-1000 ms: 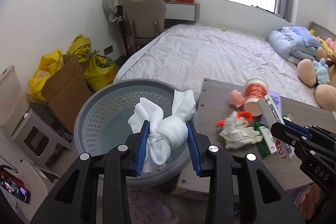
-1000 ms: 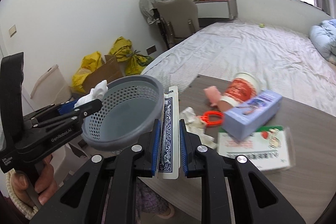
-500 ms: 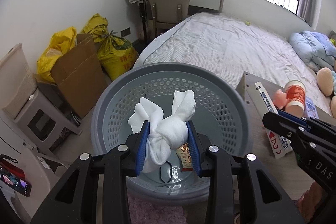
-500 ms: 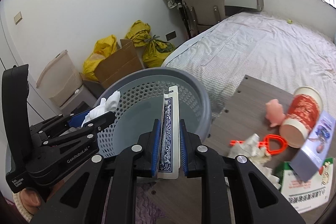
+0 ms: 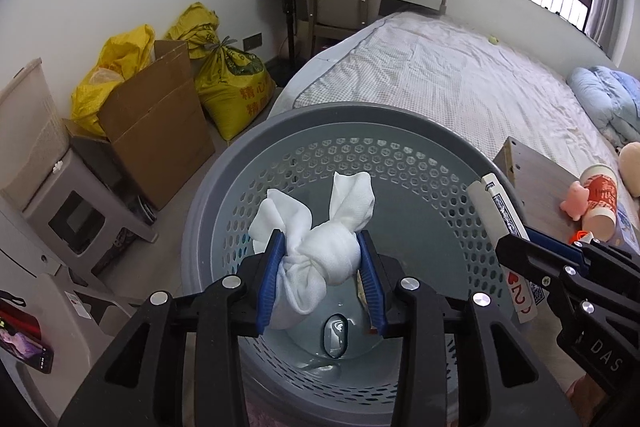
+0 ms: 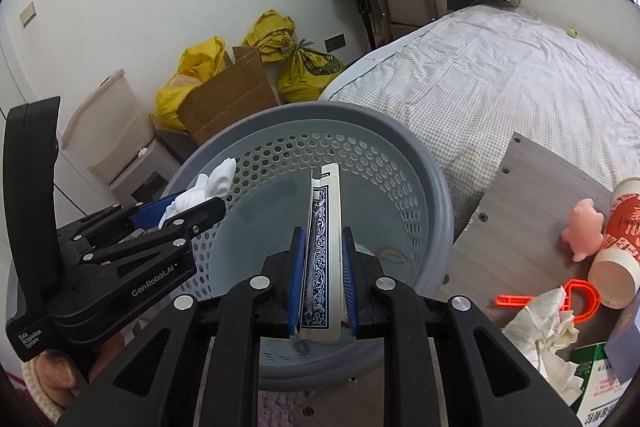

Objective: Collect trash
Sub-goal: 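Carry the cloth and card box over the basket and release both, then withdraw both grippers from the basket toward the table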

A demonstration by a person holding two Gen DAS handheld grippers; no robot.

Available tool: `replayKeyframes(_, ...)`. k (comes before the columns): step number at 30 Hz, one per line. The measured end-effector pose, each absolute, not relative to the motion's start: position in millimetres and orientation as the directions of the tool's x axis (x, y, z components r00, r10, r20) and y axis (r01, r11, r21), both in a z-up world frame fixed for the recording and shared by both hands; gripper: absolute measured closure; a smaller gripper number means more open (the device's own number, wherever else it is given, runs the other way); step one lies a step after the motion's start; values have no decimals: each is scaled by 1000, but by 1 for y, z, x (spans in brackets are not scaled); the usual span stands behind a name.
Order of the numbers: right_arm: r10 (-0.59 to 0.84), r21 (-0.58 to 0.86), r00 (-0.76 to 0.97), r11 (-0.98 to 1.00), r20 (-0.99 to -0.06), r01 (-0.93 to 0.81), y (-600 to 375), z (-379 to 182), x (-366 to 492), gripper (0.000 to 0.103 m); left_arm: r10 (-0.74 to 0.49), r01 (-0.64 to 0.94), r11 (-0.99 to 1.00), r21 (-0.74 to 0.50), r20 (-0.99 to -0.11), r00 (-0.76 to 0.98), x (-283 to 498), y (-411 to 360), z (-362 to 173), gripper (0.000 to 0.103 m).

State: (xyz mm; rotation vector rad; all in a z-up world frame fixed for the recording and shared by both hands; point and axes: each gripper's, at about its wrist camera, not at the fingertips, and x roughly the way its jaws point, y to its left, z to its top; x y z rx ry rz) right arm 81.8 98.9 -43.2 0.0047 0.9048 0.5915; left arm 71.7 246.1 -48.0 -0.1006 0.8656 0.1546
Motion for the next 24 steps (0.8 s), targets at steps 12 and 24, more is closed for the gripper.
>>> replayKeyframes(12, 465, 221, 496, 853, -733, -473, 100, -43, 80, 63, 105, -202, 979, -33, -764, 637, 70, 253, -49, 42)
replayKeyframes(24, 451, 220, 505, 864, -735, -452, 90, -41, 77, 63, 117, -218, 976, -31, -763, 635, 64, 250, -46, 27)
